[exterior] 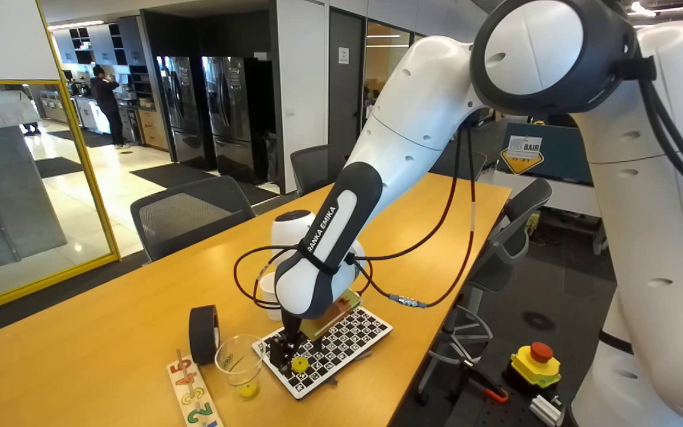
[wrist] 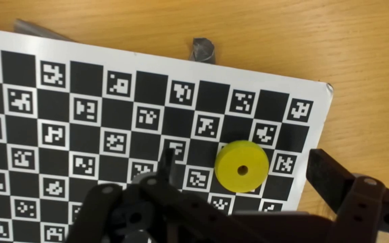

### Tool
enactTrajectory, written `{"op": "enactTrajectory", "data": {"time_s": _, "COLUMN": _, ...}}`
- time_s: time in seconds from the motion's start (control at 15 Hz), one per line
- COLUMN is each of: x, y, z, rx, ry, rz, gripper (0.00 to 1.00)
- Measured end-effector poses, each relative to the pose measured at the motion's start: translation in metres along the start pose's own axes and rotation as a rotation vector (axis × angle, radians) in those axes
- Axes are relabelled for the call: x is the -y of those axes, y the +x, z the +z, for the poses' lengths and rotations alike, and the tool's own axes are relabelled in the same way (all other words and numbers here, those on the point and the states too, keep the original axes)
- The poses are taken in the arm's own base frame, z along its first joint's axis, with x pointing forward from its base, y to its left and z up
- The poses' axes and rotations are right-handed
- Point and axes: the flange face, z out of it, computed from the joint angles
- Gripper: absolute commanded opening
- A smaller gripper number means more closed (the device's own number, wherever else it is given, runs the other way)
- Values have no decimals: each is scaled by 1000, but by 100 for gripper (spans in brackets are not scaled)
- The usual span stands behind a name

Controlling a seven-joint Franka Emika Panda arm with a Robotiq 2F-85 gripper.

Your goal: Put the tiles on the board in the cups

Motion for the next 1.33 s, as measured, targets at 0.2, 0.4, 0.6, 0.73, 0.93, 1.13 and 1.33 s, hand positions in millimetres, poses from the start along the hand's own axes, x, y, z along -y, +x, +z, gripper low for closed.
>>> {"op": "enactTrajectory", "data": {"time_s": 0.2, "x": 0, "y": 0, "z": 3, "rx": 5, "ry": 2, "rz": 4, "gripper": 100}}
{"op": "enactTrajectory", "data": {"time_s": 0.4, "x": -1, "y": 1, "z": 4, "rx": 6, "ry": 4, "rz": 8, "gripper": 100}}
{"op": "enactTrajectory", "data": {"time_s": 0.6, "x": -2, "y": 4, "z": 3, "rx": 1, "ry": 5, "rz": 10, "gripper": 100}}
{"op": "enactTrajectory", "data": {"time_s": 0.73, "x": -2, "y": 5, "z": 2, "rx": -2, "ry": 6, "rz": 11, "gripper": 100}}
{"op": "enactTrajectory", "data": {"time_s": 0.93, "x": -2, "y": 7, "z": 2, "rx": -5, "ry": 6, "rz": 11, "gripper": 66}}
{"op": "enactTrajectory", "data": {"time_s": 1.13, "x": -2, "y": 7, "z": 3, "rx": -4, "ry": 7, "rz": 11, "gripper": 42}}
{"op": "enactTrajectory", "data": {"time_s": 1.33, "x": -3, "y": 8, "z": 3, "rx": -6, "ry": 6, "rz": 14, "gripper": 21}}
